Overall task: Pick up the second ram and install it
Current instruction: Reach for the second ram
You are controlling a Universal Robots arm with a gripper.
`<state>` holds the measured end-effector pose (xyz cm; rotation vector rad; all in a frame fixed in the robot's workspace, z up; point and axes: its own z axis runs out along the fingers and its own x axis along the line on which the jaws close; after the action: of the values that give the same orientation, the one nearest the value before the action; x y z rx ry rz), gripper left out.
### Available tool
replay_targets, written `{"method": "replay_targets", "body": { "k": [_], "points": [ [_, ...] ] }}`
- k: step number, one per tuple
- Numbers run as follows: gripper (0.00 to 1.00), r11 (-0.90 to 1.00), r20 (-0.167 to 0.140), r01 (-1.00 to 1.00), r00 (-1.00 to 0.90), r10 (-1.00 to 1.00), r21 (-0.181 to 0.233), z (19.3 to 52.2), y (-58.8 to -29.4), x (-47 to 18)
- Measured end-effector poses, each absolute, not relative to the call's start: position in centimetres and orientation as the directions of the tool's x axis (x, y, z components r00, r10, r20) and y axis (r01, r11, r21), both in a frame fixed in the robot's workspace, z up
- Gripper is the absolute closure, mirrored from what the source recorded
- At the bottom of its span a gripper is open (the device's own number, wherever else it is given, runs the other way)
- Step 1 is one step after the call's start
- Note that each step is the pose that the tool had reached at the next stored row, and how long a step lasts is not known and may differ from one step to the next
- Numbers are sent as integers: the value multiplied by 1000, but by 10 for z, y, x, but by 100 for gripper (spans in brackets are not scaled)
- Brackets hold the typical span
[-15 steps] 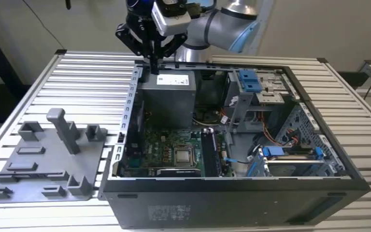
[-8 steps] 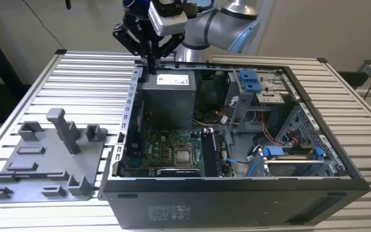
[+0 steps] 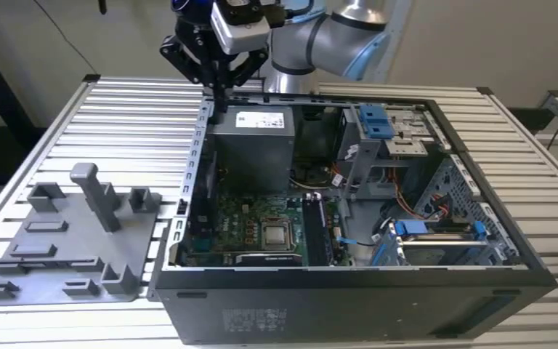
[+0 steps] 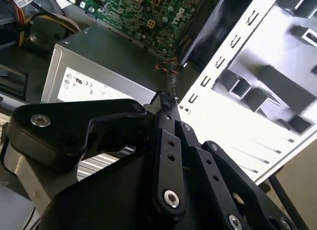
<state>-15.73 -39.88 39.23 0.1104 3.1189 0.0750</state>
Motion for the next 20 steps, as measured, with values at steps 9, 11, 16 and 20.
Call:
{"method": "replay_targets", "body": {
  "k": [9, 11, 16, 20],
  "points": [
    [89, 996, -18, 70, -997, 71, 49, 392, -399, -182],
    [89, 996, -18, 69, -997, 70, 49, 392, -399, -187],
    [89, 997, -18, 66, -998, 67, 49, 392, -399, -197],
    [89, 997, -18, 63, -998, 64, 49, 392, -399, -206]
  ]
}}
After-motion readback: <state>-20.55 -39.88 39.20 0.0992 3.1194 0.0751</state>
